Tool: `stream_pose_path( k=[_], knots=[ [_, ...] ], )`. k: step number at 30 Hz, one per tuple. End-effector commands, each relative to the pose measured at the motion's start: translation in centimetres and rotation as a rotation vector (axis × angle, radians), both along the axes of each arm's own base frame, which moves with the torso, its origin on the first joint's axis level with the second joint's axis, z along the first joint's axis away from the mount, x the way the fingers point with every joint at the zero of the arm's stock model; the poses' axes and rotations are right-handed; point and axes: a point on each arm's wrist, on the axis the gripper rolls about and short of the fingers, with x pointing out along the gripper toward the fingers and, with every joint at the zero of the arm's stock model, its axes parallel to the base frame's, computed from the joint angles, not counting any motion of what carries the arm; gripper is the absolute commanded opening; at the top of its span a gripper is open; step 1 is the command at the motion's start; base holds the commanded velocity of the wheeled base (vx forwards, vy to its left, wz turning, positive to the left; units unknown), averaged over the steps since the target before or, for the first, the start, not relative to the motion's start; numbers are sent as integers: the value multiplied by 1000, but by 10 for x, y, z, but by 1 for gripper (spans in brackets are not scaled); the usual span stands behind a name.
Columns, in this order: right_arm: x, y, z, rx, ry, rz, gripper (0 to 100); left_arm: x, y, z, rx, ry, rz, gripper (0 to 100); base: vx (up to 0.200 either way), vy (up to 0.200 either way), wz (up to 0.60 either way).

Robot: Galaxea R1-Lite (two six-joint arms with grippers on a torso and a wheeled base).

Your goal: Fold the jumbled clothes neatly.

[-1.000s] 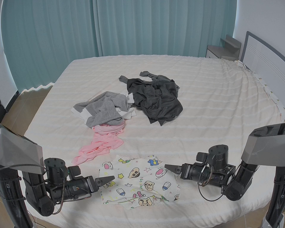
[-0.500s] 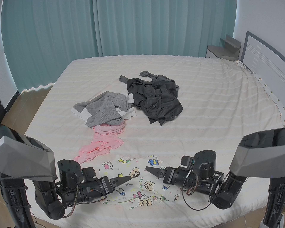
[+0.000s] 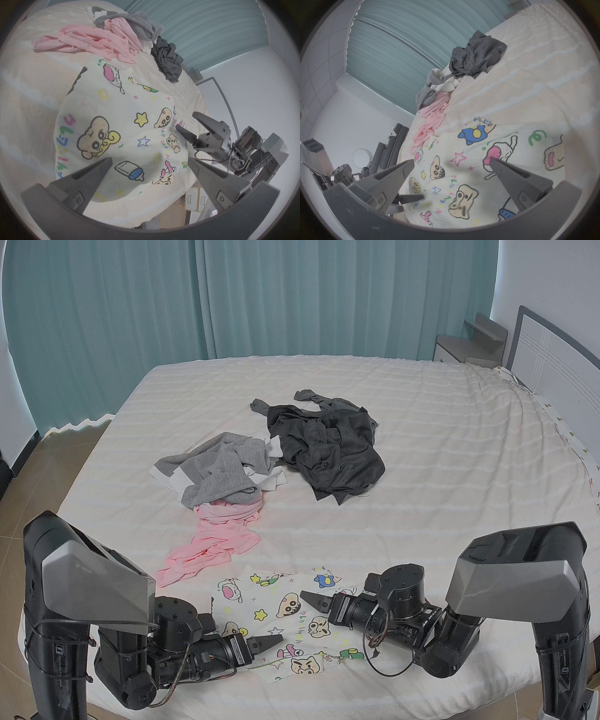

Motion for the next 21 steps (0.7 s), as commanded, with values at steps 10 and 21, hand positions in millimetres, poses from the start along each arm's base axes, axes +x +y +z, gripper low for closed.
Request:
stream_pose_path(
  k=[10,21],
  knots=[
    [10,-5,3,10,-31,-62,100,-15,7,-11,99,16,-68,100,0,0,0],
    [-23,-35,61,48,-73,-66,100,-19,15,54,-40,-163,-8,100,0,0,0]
  ],
)
